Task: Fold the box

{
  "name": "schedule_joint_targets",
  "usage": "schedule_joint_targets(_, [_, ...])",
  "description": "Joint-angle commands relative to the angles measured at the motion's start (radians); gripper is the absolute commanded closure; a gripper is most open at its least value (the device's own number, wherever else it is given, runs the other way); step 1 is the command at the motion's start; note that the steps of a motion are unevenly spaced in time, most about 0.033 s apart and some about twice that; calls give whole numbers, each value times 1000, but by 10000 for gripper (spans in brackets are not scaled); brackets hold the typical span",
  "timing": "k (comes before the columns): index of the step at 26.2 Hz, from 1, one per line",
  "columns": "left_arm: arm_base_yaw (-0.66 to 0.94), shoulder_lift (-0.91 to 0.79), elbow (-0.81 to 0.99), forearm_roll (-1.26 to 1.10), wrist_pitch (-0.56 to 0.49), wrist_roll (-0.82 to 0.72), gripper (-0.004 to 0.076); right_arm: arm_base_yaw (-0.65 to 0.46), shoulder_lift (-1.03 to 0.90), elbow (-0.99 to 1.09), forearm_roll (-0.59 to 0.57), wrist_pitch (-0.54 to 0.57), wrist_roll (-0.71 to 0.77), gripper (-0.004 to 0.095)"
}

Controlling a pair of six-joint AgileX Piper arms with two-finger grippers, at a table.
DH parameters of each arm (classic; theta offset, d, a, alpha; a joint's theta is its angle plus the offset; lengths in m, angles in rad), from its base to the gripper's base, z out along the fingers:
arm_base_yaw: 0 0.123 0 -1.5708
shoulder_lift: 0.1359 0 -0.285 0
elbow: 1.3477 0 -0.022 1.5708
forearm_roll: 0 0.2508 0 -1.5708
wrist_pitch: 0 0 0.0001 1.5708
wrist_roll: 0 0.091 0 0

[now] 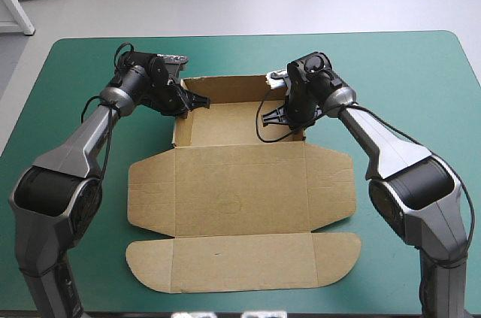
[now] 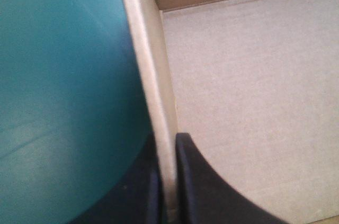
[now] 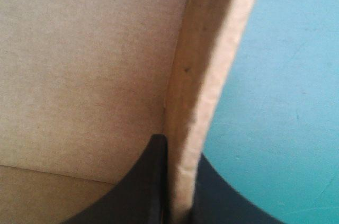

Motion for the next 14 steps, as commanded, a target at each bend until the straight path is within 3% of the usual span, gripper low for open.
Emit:
schedule_joint_targets(1, [-31,-35,-15,-106,24,36,731,17,-41,-28,89,-4,-47,911])
schedule_joint_targets(5, [-31,-35,-15,-106,41,53,705,17,-41,-28,89,1,-41,847])
schedule_joint_targets(10, [-31,-41,-15,-110,51,63,564,17,-41,-28,87,1,-37,574])
schedule_joint_targets(11, [-31,-48,-15,-110,51,67,472,17,-41,-28,78,1,-25,454])
schedule_joint_targets(12, [-31,-52,-15,-110,51,67,431,17,-41,-28,73,1,-22,408])
schedule_joint_targets(13, [-31,-60,-15,-110,46,68,329,17,-41,-28,61,1,-18,351])
schedule_joint_targets(14, [-31,-65,-15,-110,42,68,281,17,-41,-28,61,1,-18,345])
